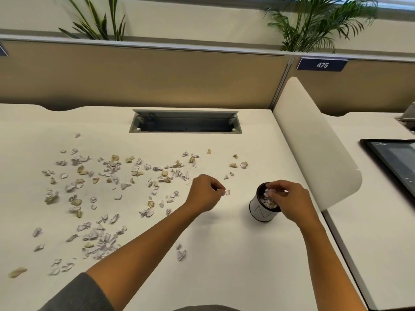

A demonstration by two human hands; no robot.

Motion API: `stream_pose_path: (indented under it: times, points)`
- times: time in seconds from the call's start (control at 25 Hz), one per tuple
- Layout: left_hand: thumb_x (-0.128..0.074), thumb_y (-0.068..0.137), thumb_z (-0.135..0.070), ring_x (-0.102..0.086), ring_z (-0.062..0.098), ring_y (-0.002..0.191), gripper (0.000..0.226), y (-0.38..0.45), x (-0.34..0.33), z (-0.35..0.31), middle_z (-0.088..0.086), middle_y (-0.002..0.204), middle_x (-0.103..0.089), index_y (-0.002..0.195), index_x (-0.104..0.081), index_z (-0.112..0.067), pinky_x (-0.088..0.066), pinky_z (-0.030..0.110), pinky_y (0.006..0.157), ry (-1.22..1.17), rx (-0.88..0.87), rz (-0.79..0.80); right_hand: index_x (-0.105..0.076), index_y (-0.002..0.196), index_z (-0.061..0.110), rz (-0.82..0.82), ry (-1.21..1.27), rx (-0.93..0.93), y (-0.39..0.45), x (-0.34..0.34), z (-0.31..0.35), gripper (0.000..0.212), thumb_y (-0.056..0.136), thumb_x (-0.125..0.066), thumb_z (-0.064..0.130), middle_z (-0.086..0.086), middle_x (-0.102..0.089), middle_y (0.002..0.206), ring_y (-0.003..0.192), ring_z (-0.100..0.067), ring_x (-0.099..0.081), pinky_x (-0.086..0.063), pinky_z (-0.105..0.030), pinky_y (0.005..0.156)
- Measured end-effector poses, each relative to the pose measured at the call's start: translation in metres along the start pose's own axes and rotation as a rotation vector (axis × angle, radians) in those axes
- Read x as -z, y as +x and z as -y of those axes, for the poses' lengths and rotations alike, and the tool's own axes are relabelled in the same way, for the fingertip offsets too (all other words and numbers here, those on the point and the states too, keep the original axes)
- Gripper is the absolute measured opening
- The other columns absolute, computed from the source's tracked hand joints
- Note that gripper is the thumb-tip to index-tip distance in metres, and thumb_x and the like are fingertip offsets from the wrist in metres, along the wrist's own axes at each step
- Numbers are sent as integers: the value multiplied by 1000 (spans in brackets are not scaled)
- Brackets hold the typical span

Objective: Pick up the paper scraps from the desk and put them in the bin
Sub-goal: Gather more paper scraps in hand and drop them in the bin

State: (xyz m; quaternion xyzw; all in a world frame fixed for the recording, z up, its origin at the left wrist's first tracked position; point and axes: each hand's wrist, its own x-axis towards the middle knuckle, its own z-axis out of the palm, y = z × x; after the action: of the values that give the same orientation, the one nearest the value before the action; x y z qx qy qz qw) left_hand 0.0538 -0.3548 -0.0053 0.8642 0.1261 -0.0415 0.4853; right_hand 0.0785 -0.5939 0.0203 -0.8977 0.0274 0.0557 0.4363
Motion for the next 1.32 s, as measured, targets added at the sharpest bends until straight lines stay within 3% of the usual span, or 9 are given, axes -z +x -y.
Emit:
stream_pose_path:
  times: [0.16,0.4,0.52,0.68,0.88,1.0,1.08,1.2,1.32]
  points:
    - [-72,80,-14,-56,2,53,7,0,-24,-31,-4,67,-68,81,-78,-13,-34,5,38,-34,-39,80,-71,103,32,-3,27,-40,1,5,-11,32,90,-60,5,4,-73,97,89,-19,-71,-48,-22,64]
    - [-71,80,-10,-56,1,56,10,6,-61,-70,5,81,-74,87,-78,-11,-36,6,43,11,-111,165,-69,90,40,-23,68,-31,-4,13,-13,34,91,-58,8,16,-74,86,83,-7,-73,-53,-25,65]
    - [-75,77,-9,-63,9,68,18,10,-69,-78,7,91,-75,95,-77,-10,-46,12,57,5,-112,166,-70,91,37,-23,93,-24,-6,16,-14,32,91,-58,8,15,-75,86,83,-6,-73,-58,-28,73]
    - [-60,79,6,-73,21,77,30,16,-65,-74,9,97,-70,104,-73,-6,-62,33,74,-207,-9,163,-72,93,34,-44,108,-10,-8,18,-18,25,92,-60,11,15,-75,90,86,-6,-72,-55,-24,73]
    - [-54,84,9,-70,17,92,29,22,-49,-55,10,103,-70,101,-73,-4,-62,27,67,-389,1,104,-72,94,34,-62,113,-13,-3,13,-12,23,92,-62,14,17,-73,93,88,-3,-70,-45,-13,61]
    - [-55,85,1,-70,12,90,27,25,-36,-31,4,101,-73,98,-75,-13,-58,21,68,-267,-10,42,-73,98,31,-51,115,29,2,2,1,21,92,-62,14,21,-71,98,90,9,-65,-44,-1,60]
    - [-56,84,-2,-66,10,100,30,27,-25,-5,-2,109,-70,103,-74,-17,-52,20,77,-92,-9,5,-73,98,31,-44,127,59,6,-9,11,20,92,-62,15,22,-71,97,86,14,-64,-42,3,62]
    - [-58,86,-5,-55,16,118,34,31,-3,39,2,126,-59,118,-64,-12,-37,16,92,104,16,-48,-72,95,31,-30,147,99,11,-26,24,20,92,-62,15,20,-72,93,83,7,-66,-44,-2,64]
    - [-58,85,-3,-38,24,137,47,43,27,76,8,144,-44,132,-53,-6,-28,22,107,213,20,-78,-73,94,29,2,146,141,17,-46,35,18,92,-62,15,19,-72,93,84,1,-68,-46,-4,65]
